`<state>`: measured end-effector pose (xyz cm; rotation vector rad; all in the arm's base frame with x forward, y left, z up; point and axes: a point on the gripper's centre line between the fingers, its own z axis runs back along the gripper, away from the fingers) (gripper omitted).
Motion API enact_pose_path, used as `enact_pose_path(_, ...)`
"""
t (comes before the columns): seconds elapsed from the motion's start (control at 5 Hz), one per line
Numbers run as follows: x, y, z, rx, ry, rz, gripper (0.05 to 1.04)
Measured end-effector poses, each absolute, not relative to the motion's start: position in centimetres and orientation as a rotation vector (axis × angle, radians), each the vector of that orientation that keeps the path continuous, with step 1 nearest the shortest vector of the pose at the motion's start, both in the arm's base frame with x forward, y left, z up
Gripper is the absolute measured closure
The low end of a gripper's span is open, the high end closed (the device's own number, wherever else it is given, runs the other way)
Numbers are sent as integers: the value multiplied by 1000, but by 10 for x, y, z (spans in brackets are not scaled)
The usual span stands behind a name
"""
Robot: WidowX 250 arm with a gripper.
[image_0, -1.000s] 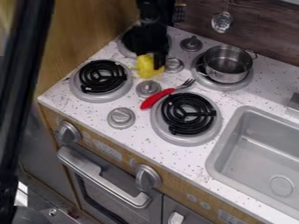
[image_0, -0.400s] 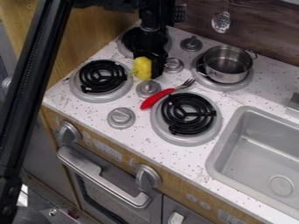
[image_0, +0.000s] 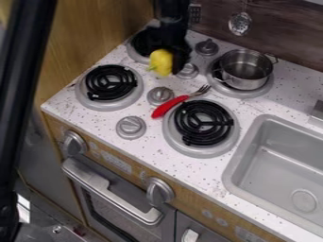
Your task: Move the yellow object to the bottom right burner
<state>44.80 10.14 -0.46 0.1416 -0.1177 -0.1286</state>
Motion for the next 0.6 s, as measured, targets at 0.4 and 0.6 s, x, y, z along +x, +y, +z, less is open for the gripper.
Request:
enact_pose_path(0.4, 418, 25, 1, 113, -121, -90, 250)
enact_pose_path(0.6, 409, -6, -10, 48, -114, -80, 250)
